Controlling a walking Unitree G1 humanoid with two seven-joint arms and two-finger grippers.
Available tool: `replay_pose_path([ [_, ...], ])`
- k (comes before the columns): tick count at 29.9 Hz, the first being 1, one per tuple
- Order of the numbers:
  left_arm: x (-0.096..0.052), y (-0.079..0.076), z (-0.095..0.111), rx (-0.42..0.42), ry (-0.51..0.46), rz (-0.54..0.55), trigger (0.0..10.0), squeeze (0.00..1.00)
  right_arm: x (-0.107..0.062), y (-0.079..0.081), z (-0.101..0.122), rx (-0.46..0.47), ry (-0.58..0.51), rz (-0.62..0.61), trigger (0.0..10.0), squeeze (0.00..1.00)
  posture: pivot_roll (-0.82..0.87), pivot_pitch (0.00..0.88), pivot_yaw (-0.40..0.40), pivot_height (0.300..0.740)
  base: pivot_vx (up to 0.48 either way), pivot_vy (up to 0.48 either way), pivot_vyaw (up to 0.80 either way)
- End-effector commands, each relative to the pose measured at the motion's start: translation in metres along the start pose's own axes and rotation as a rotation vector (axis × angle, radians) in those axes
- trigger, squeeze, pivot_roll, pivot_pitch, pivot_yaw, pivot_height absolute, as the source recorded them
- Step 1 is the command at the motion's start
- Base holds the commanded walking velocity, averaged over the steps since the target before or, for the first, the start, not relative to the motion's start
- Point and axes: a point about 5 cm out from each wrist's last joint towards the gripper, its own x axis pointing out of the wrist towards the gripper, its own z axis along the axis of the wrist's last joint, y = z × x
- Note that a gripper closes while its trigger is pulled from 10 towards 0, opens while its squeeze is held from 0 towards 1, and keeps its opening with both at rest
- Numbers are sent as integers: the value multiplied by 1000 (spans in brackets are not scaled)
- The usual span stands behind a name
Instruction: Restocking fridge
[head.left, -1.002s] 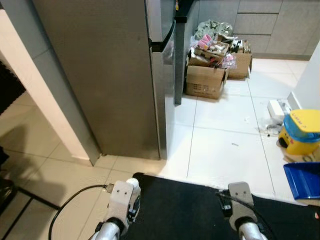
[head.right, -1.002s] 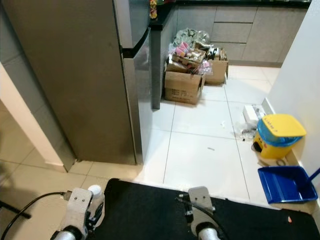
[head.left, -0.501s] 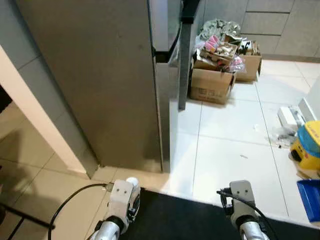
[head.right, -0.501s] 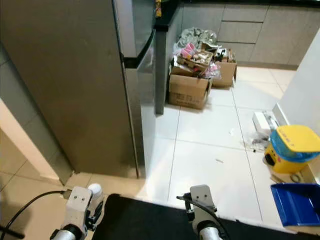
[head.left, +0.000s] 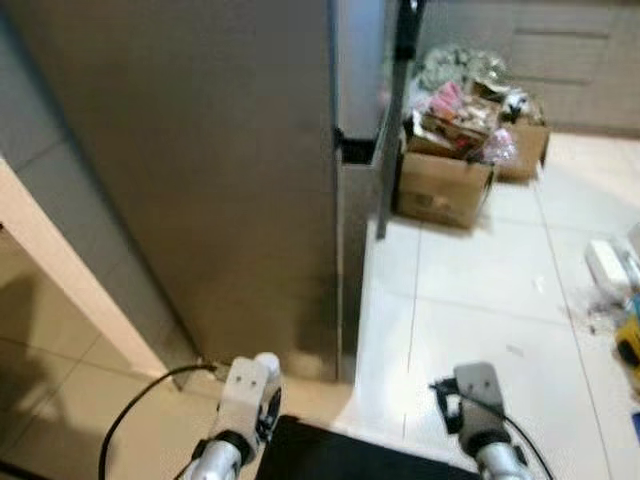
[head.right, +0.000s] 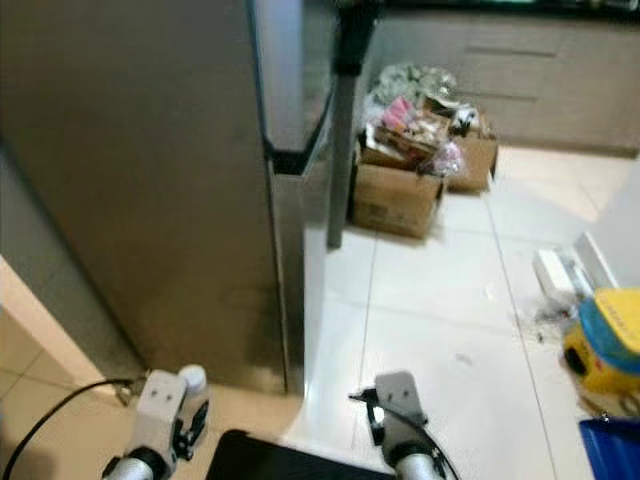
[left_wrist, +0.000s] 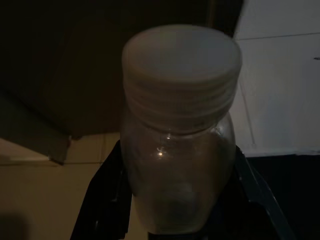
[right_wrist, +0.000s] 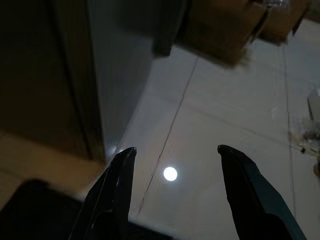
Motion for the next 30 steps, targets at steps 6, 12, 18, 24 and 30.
replay_pose_path([
  [6, -2, 2, -4, -7, 11, 4, 10000, 0, -4, 3, -7, 4, 27, 7, 10000, 0, -76, 123, 50, 710, 366, -259, 0],
  [12, -3, 3, -5, -19, 16, 3, 10000, 0, -4, 2, -7, 4, 26, 5, 10000, 0, -76, 122, 52, 710, 0, 0, 0],
  [18, -5, 5, -7, -10, 20, 6, 10000, 0, -4, 3, -7, 5, 25, 4, 10000, 0, -74, 121, 53, 710, 0, 0, 0],
  [24, -8, 12, -10, -10, 34, 37, 10000, 0, -2, 5, -1, 8, 2, 12, 10000, 0, -74, 121, 53, 710, 0, 0, 0],
  [30, -7, 20, -10, -27, 41, 79, 10000, 0, 6, 10, 21, 16, -82, 23, 10000, 0, -76, 117, 56, 710, 0, 0, 0],
])
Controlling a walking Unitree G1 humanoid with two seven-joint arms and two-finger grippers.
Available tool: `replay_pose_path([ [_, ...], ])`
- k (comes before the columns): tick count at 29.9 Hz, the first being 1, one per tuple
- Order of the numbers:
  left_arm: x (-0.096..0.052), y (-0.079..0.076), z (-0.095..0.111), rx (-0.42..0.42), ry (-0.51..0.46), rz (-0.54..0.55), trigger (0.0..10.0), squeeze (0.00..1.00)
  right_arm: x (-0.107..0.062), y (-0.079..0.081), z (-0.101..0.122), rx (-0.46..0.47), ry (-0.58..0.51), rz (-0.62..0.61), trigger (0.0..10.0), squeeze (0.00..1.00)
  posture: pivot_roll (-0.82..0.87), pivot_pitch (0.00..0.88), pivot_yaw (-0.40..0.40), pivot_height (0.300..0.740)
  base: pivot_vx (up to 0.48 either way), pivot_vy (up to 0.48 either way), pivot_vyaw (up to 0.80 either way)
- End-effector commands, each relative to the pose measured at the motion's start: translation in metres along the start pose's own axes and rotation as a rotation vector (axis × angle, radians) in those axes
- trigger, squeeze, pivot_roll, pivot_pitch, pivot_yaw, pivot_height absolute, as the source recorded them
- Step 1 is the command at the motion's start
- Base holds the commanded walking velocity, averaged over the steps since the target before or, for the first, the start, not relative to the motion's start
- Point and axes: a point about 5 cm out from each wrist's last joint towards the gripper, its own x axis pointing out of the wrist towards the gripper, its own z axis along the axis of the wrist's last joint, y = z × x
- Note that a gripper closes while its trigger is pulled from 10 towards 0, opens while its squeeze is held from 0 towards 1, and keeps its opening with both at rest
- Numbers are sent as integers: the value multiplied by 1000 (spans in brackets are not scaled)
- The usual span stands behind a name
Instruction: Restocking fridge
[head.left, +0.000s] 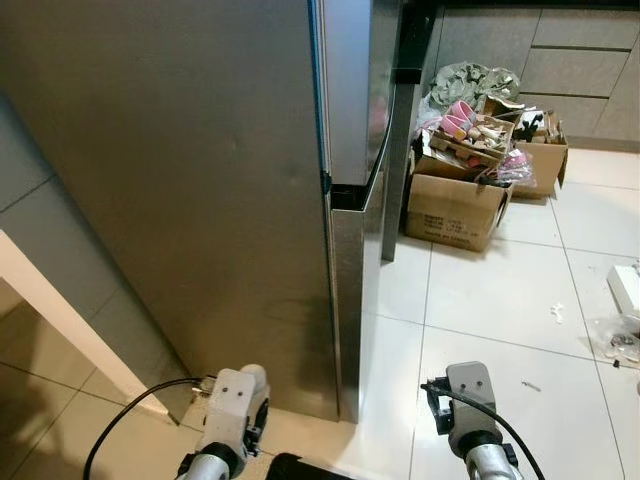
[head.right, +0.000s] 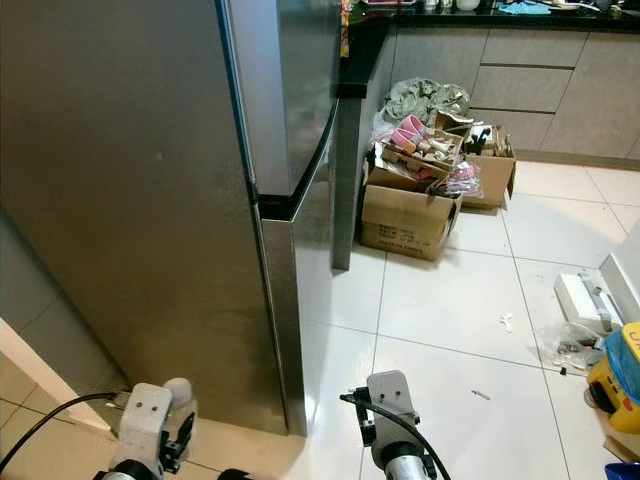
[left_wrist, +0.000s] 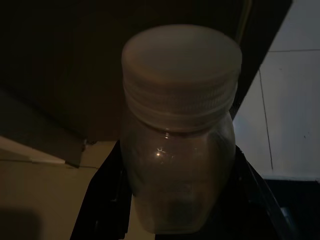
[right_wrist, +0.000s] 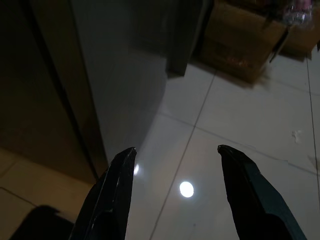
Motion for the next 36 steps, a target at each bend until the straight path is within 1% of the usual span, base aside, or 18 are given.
replay_pose_path([
  [1, -1, 9, -1, 23, 12, 12, 10000, 0, 4, 4, 10, 3, -33, 14, 10000, 0, -76, 117, 56, 710, 0, 0, 0],
  [3, -1, 7, 2, 32, 0, 0, 10000, 0, 5, 5, 14, 3, -48, 15, 10000, 0, -79, 112, 57, 710, 0, 0, 0],
  [7, -1, -10, 24, 39, -83, -106, 10000, 0, 11, 6, 30, 17, -110, 10, 10000, 0, -78, 108, 56, 710, 0, 0, 0],
  [11, -2, -40, 52, -56, -151, -288, 10000, 0, 10, 15, 44, 19, -163, 66, 10000, 0, -78, 95, 54, 710, 0, 0, 0],
  [12, -1, -51, 70, -109, -196, -349, 10000, 0, 8, 22, 49, -47, -200, 125, 10000, 0, -78, 95, 54, 710, 0, 0, 0],
  [14, -1, -53, 74, -118, -206, -358, 10000, 0, 7, 23, 50, -65, -208, 138, 10000, 0, -78, 95, 54, 710, 0, 0, 0],
  [16, 3, -60, 105, -173, -288, -400, 10000, 0, 2, 26, 49, -159, -233, 179, 10000, 0, -82, 82, 54, 710, 0, 0, 0],
  [19, 5, -62, 121, -175, -324, -425, 10000, 0, -1, 25, 51, -170, -259, 172, 10000, 0, -78, 74, 55, 710, 0, 0, 0],
  [21, 5, -60, 141, -173, -355, -478, 10000, 0, -3, 30, 67, -102, -309, 195, 10000, 0, -86, 68, 67, 710, 0, 0, 0],
  [22, 5, -60, 141, -173, -355, -478, 10000, 0, -3, 30, 67, -102, -309, 195, 10000, 0, -86, 68, 67, 710, 0, 0, 0],
  [24, 3, -54, 148, -116, -351, -547, 10000, 0, -5, 41, 91, -31, -375, 288, 10000, 0, -87, 63, 74, 710, 0, 0, 0],
  [28, 4, -44, 150, -73, -344, -556, 10000, 0, -7, 43, 104, -23, -405, 344, 10000, 0, -86, 59, 78, 710, 0, 0, 0],
  [29, 5, -21, 153, -41, -333, -533, 10000, 0, -12, 45, 116, -51, -423, 464, 10000, 0, -88, 53, 85, 710, 0, 0, 0],
  [30, 4, -8, 156, -28, -334, -516, 10000, 0, -16, 46, 120, -67, -421, 539, 10000, 0, -88, 51, 85, 710, 0, 0, 0],
  [31, 4, -8, 156, -28, -334, -516, 10000, 0, -16, 46, 120, -67, -421, 539, 10000, 0, -88, 51, 85, 710, 0, 0, 0],
  [32, 3, 5, 160, -14, -339, -499, 10000, 0, -21, 48, 123, -81, -413, 620, 10000, 0, -88, 51, 85, 710, 0, 0, 0],
  [33, 3, 5, 160, -14, -339, -499, 10000, 0, -21, 48, 123, -81, -413, 620, 10000, 0, -88, 51, 85, 710, 0, 0, 0],
  [36, -1, 20, 171, 11, -363, -487, 10000, 0, -30, 49, 128, -38, -382, 730, 10000, 0, -81, 57, 80, 710, 0, 0, 0],
])
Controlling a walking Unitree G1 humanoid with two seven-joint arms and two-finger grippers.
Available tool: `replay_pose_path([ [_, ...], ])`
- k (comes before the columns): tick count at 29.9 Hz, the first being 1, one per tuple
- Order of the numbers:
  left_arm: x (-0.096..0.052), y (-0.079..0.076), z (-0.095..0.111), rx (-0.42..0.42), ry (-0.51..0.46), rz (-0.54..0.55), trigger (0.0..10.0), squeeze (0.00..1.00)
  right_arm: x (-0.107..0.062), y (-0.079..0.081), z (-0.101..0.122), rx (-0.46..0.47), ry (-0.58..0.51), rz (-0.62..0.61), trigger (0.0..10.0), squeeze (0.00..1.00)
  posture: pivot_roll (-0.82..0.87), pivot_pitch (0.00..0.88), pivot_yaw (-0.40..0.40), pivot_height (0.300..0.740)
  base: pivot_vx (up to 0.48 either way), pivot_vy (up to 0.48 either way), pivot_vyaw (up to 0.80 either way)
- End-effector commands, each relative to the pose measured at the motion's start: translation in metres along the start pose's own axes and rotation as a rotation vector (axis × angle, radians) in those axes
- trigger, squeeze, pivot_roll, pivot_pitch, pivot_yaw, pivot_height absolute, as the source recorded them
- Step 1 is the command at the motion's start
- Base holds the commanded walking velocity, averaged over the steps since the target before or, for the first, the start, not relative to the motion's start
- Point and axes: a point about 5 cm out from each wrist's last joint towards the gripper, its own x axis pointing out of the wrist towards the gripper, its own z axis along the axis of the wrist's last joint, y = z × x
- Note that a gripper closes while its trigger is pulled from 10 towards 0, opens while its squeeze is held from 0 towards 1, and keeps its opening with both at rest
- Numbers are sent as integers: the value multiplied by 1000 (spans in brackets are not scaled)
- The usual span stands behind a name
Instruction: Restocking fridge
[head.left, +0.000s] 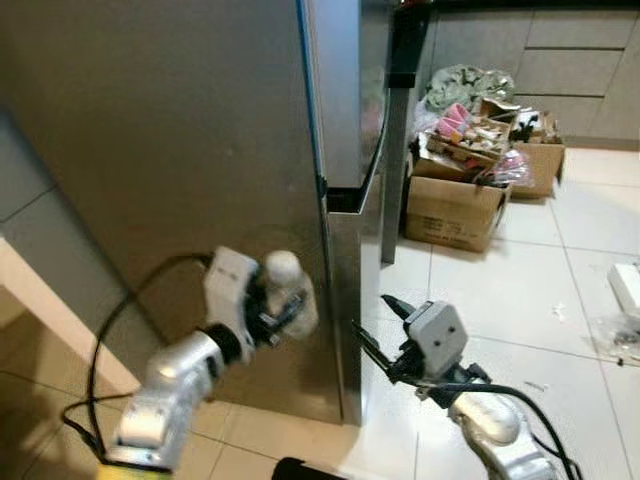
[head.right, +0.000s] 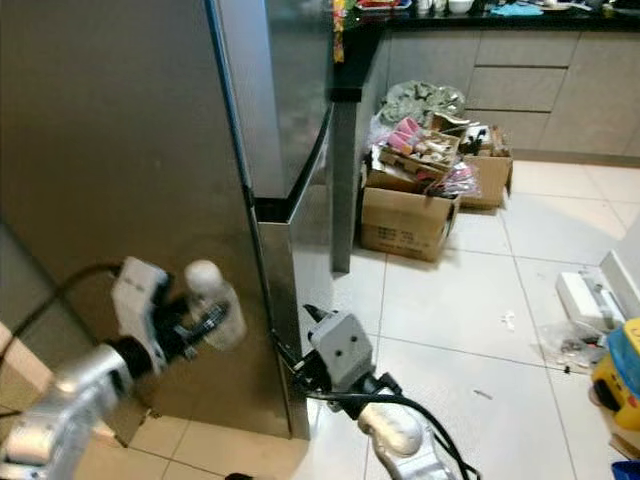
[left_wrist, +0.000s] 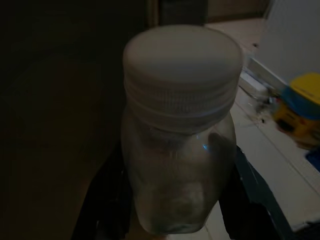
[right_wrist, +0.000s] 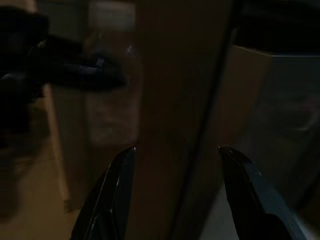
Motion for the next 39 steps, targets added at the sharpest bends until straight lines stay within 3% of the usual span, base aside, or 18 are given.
replay_pose_path([
  [1, -7, 7, 9, 20, 3, -17, 10000, 0, -2, 10, 8, 77, 1, 104, 10000, 0, -80, 63, 76, 710, 0, 0, 0],
  [7, -16, 8, 16, -22, 6, -70, 10000, 0, -14, 9, 13, 168, 37, 202, 10000, 0, -79, 81, 62, 710, 0, 0, 0],
  [10, -26, -3, 4, -95, 64, -172, 10000, 0, -24, 10, 11, 259, 86, 263, 10000, 0, -76, 96, 55, 710, 0, 0, 0],
  [13, -30, -8, -1, -115, 85, -203, 10000, 0, -27, 9, 10, 292, 99, 266, 10000, 0, -78, 106, 49, 710, 0, 0, 0],
  [15, -38, -25, -20, -211, 134, -253, 10000, 0, -40, 4, -3, 436, 163, 255, 10000, 0, -84, 120, 39, 710, 0, 0, 0],
  [19, -42, -37, -33, -288, 157, -263, 10000, 0, -52, 4, -10, 525, 219, 273, 10000, 0, -91, 129, 35, 710, 0, 0, 0],
  [21, -42, -37, -33, -288, 157, -263, 10000, 0, -52, 4, -10, 525, 219, 273, 10000, 0, -91, 129, 35, 710, 0, 0, 0],
  [24, -44, -57, -47, -383, 173, -276, 10000, 0, -71, 11, -21, 649, 307, 334, 10000, 0, -103, 137, 33, 710, 0, 0, 0],
  [26, -43, -62, -48, -401, 172, -284, 10000, 0, -75, 13, -24, 673, 330, 344, 10000, 0, -103, 137, 33, 710, 0, 0, 0],
  [31, -39, -83, -49, -480, 166, -334, 10000, 0, -81, 23, -33, 630, 399, 374, 10000, 0, -111, 135, 41, 710, 0, 0, 0],
  [33, -37, -99, -51, -537, 185, -392, 10000, 0, -77, 29, -36, 565, 418, 405, 10000, 0, -118, 133, 55, 710, 0, 0, 0],
  [39, -38, -99, -47, -562, 194, -436, 10000, 0, -70, 30, -31, 481, 405, 417, 10000, 0, -121, 132, 71, 710, 0, 0, 0],
])
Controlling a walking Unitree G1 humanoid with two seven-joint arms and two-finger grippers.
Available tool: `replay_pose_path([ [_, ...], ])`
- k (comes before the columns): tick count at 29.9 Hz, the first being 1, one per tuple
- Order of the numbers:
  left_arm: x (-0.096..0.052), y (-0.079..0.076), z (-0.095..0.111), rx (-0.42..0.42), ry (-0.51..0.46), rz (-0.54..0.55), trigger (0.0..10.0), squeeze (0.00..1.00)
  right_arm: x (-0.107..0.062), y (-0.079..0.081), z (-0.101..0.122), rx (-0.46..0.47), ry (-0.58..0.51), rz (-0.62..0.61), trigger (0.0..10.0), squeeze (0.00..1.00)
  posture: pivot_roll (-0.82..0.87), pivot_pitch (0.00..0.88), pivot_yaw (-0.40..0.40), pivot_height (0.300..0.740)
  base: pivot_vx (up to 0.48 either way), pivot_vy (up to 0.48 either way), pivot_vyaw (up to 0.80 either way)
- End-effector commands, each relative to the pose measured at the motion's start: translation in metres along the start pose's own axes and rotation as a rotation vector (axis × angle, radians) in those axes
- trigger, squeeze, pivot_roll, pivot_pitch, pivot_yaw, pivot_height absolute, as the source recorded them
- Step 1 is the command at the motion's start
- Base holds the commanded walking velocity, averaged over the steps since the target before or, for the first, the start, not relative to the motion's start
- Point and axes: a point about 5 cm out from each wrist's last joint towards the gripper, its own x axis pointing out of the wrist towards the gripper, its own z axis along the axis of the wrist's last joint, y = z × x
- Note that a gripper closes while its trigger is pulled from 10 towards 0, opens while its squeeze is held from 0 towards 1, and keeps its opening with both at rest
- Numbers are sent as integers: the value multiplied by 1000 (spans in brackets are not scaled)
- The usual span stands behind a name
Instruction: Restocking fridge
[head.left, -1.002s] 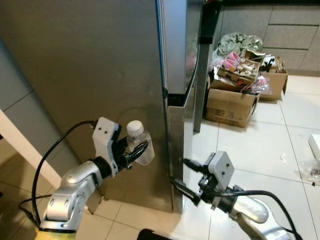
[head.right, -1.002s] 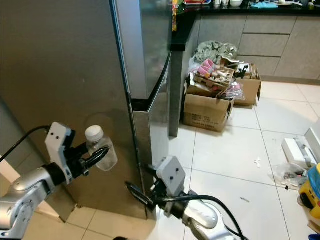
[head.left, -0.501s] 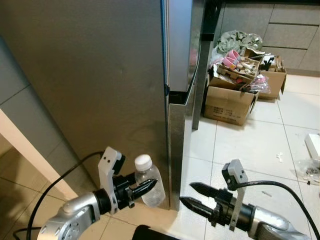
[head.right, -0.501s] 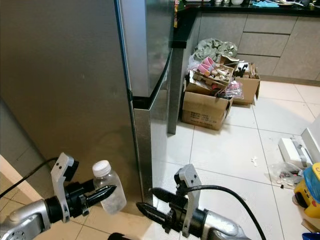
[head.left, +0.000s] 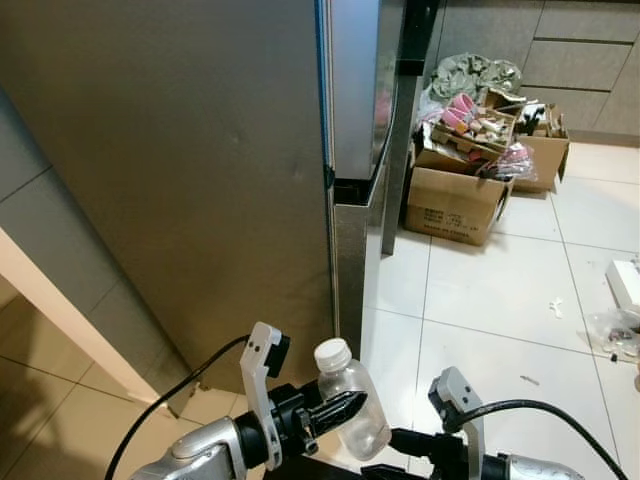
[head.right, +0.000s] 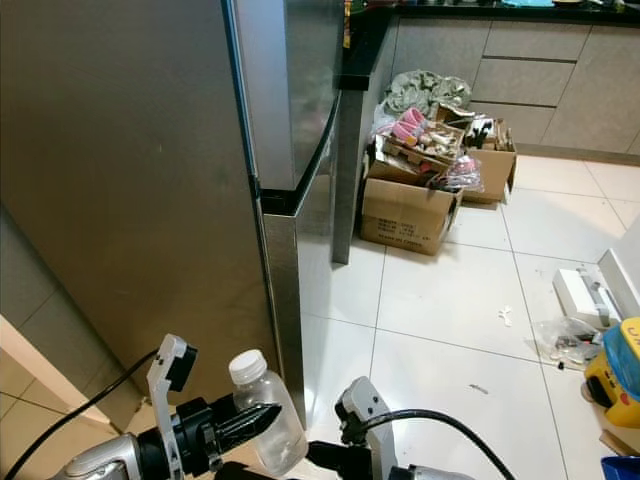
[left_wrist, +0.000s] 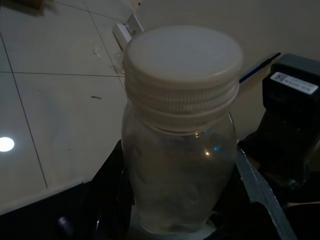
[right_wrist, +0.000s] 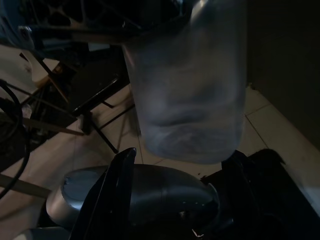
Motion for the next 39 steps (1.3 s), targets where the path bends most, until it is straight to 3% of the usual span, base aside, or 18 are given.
replay_pose_path([
  [1, -2, -4, -1, -16, 33, -43, 10000, 0, 3, 3, 11, -134, -14, -8, 10000, 0, -120, 132, 72, 710, 0, 0, 0],
  [2, -2, -4, -1, -16, 33, -43, 10000, 0, 3, 3, 11, -134, -14, -8, 10000, 0, -120, 132, 72, 710, 0, 0, 0],
  [3, -5, -3, -2, -8, 56, -41, 10000, 0, 4, 1, 13, -234, 11, -37, 10000, 0, -120, 133, 74, 710, 0, 0, 0],
  [7, -9, -1, -4, -6, 76, -31, 10000, 0, 6, -2, 18, -298, -2, -88, 10000, 0, -123, 131, 78, 710, 0, 0, 0],
  [13, -8, -4, -6, -18, 80, -29, 10000, 0, 10, -14, 28, -313, -65, -207, 10000, 0, -119, 129, 77, 710, 0, 0, 0],
  [17, -4, 0, -13, -31, 84, 20, 10000, 0, 17, -15, 49, -220, -205, -264, 10000, 0, -113, 128, 74, 710, 0, 0, 0],
  [19, -3, 0, -14, -34, 81, 26, 10000, 0, 18, -13, 51, -218, -220, -254, 10000, 0, -113, 128, 74, 710, 0, 0, 0],
  [25, 9, 9, -19, -42, 62, 112, 10000, 0, 30, -13, 63, -305, -268, -341, 10000, 0, -113, 128, 73, 710, 0, 0, 0],
  [32, 18, 24, -15, -57, 9, 229, 10000, 0, 42, 8, 52, -364, -198, -186, 10000, 0, -114, 119, 68, 710, 0, 0, 0],
  [35, 14, 34, -10, -40, -5, 285, 10000, 0, 37, 13, 36, -453, -98, -127, 10000, 0, -112, 116, 65, 710, 0, 0, 0],
  [39, 10, 41, -8, -41, -10, 324, 10000, 0, 31, 10, 27, -517, -50, -146, 10000, 0, -112, 115, 62, 710, 0, 0, 0],
])
